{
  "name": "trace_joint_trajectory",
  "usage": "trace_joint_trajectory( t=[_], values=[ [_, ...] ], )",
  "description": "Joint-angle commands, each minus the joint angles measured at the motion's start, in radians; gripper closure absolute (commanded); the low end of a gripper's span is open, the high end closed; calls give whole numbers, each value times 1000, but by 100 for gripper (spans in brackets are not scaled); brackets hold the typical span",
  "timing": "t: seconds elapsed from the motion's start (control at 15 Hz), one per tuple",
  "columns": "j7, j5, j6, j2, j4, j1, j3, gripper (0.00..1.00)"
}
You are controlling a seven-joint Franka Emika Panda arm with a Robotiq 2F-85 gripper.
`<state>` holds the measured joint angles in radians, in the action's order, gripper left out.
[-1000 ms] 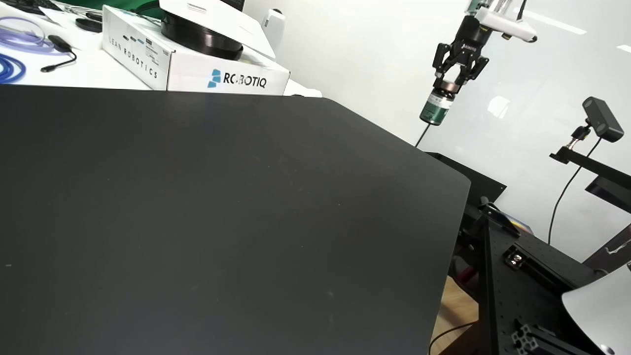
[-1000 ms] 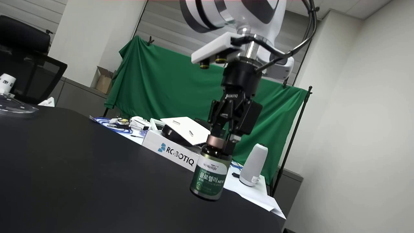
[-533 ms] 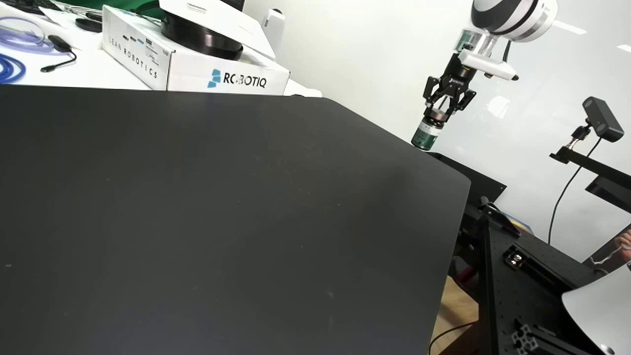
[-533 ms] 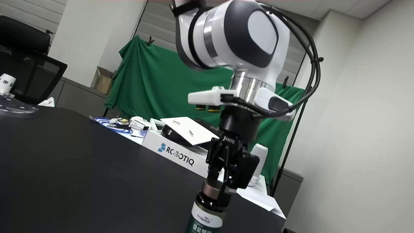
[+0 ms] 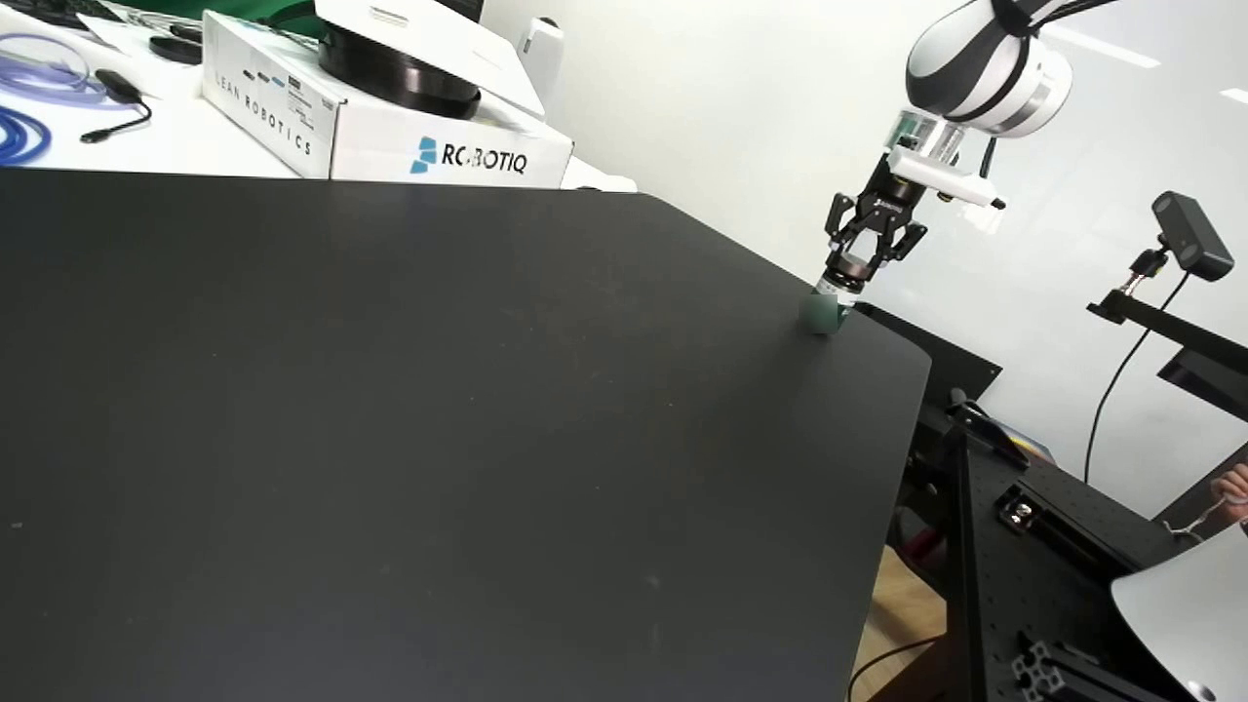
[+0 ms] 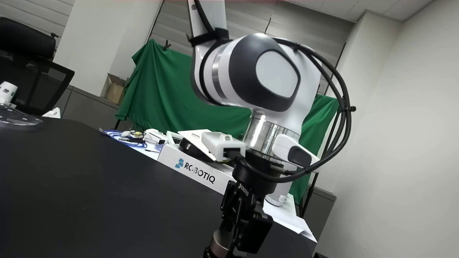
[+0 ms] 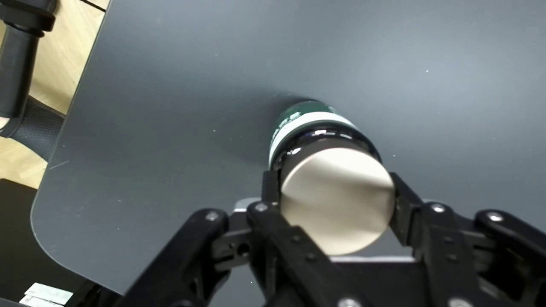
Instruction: Move the bottle to the far right of the table
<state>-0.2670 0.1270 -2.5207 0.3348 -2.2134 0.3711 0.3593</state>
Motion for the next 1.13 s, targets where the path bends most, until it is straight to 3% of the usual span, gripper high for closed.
trace_joint_trajectory(
  t=[0.0, 0.27, 0.73, 0.8, 1.07],
  values=[
    [0, 4, -9, 10, -10, -5, 9, 19],
    [-14, -54, 80, -81, 1, -34, 30, 0],
    [-28, -242, 349, -325, 21, -60, 20, 0],
    [-9, -193, 276, -272, 27, -42, 17, 0],
    [-8, -225, 342, -327, 22, -44, 8, 0]
  ],
)
